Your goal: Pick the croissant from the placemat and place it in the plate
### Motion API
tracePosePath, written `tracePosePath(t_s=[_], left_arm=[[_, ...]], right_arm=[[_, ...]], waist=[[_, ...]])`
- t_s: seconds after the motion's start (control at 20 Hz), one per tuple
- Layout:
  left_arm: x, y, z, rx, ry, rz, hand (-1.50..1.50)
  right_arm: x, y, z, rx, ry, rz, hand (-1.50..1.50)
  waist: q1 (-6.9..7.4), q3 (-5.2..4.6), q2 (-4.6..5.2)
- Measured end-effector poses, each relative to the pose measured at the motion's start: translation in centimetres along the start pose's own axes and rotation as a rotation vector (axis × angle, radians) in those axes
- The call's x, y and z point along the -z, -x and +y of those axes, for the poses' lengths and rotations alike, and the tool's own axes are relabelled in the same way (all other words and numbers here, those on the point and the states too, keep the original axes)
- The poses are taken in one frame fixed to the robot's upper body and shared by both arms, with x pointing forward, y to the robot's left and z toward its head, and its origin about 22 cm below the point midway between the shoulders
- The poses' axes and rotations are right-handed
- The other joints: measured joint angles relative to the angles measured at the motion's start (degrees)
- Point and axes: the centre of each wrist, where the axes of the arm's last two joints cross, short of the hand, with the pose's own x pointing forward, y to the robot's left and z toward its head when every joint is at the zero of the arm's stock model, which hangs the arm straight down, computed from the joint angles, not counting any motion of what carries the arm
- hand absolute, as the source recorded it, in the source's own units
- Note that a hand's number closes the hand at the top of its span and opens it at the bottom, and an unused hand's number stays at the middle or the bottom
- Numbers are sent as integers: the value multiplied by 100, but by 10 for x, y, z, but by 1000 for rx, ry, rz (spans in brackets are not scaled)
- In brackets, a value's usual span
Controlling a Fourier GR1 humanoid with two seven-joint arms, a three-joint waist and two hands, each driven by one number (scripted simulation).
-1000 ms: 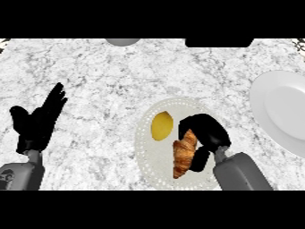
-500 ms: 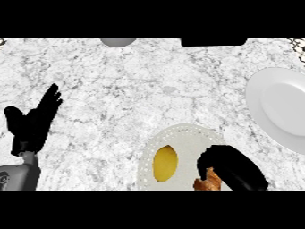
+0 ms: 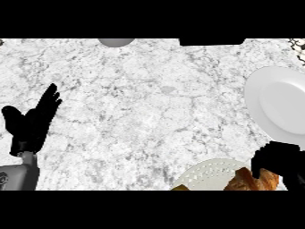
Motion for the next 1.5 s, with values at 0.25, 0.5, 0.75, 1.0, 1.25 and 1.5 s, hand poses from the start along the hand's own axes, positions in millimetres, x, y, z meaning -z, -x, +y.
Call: tracePosePath(t_s=[0.25, 0.5, 0.75, 1.0, 1.25, 1.5], left_arm=[[1, -5, -4, 5, 13, -13, 0], [2, -5, -9, 10, 29, -16, 0], [5, 0, -11, 8, 35, -23, 0], [7, -5, -10, 10, 41, -24, 0], [9, -6, -8, 8, 45, -27, 0], [10, -6, -12, 15, 53, -30, 0]], right_arm=[[-16, 16, -32, 37, 143, 115, 150], [-11, 56, -60, 99, 210, 225, 150], [-11, 111, -69, 108, 244, 316, 150], [0, 162, -80, 90, 243, 365, 150], [-1, 201, -74, 19, 141, 406, 150], [-7, 230, -68, 124, 12, 477, -150]], waist=[[93, -1, 21], [177, -2, 40], [219, -2, 51], [264, 0, 62], [309, 3, 73], [345, 5, 85]])
